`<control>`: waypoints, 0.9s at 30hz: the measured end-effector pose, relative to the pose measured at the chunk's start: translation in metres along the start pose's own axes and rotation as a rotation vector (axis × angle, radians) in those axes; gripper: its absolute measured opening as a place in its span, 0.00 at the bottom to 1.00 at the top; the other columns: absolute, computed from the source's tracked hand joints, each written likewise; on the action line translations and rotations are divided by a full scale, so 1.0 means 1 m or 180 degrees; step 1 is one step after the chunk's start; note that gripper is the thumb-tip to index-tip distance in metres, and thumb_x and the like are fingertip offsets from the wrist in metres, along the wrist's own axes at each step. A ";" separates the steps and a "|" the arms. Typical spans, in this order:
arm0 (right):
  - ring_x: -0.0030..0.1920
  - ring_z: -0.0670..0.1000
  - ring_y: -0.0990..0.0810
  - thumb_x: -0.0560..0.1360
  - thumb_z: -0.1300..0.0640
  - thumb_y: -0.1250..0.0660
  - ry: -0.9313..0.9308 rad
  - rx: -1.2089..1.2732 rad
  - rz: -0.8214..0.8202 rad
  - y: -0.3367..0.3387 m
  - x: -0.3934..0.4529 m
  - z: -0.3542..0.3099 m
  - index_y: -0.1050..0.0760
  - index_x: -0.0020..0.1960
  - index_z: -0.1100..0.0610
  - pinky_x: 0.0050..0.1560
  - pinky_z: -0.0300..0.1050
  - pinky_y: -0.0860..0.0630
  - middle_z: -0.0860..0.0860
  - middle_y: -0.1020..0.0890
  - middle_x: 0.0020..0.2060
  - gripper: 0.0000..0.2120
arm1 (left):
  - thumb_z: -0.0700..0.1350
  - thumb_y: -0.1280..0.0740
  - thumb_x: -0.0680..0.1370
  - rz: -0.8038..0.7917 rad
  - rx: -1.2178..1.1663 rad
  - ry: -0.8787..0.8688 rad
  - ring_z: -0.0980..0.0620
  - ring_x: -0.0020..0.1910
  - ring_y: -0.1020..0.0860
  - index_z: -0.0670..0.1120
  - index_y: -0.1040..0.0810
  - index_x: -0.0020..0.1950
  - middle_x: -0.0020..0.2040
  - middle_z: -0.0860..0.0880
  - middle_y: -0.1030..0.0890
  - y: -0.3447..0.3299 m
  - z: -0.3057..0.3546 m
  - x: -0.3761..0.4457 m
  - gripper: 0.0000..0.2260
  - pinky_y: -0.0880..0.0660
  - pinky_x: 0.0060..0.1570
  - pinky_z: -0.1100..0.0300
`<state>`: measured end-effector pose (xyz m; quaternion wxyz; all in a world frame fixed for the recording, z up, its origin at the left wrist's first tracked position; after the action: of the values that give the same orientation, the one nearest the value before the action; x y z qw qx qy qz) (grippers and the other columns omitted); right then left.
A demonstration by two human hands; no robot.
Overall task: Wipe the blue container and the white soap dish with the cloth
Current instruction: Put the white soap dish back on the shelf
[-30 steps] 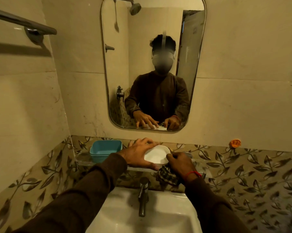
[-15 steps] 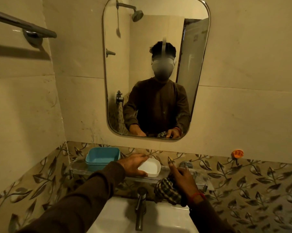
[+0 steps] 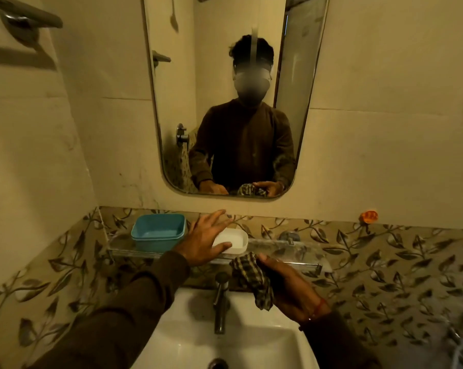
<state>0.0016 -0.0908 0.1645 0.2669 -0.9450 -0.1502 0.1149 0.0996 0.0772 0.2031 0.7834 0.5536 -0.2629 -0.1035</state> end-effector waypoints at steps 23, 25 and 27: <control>0.56 0.67 0.20 0.77 0.48 0.35 0.0483 -0.0109 0.1333 0.033 -0.039 0.002 0.24 0.58 0.66 0.59 0.71 0.28 0.68 0.19 0.54 0.21 | 0.69 0.44 0.76 -0.0053 -0.2455 0.1028 0.56 0.55 0.19 0.56 0.20 0.61 0.55 0.53 0.16 -0.025 0.082 -0.102 0.24 0.21 0.58 0.53; 0.59 0.66 0.22 0.78 0.49 0.36 0.0431 0.0304 0.1043 0.018 -0.037 -0.003 0.27 0.62 0.68 0.61 0.68 0.28 0.69 0.21 0.58 0.24 | 0.73 0.40 0.73 -0.0325 -0.3221 0.1348 0.54 0.62 0.21 0.60 0.23 0.65 0.62 0.53 0.18 -0.053 0.091 -0.112 0.27 0.25 0.66 0.47; 0.61 0.64 0.22 0.79 0.49 0.38 0.0347 0.0558 0.0807 0.003 -0.037 -0.005 0.27 0.64 0.67 0.62 0.62 0.26 0.67 0.21 0.59 0.23 | 0.75 0.36 0.71 -0.0268 -0.4316 0.1704 0.49 0.66 0.22 0.61 0.27 0.70 0.66 0.52 0.20 -0.070 0.098 -0.115 0.32 0.28 0.68 0.41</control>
<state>-0.0309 -0.1085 0.1718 0.3395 -0.9343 -0.0045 0.1088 -0.0394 0.0239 0.1288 0.9869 -0.0372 0.0810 -0.1346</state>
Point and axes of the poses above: each hand's wrist, its own x-axis towards the middle knuckle, its own y-axis out of the back of the hand, z = x × y, the point moved 8 cm from there along x, towards the middle knuckle
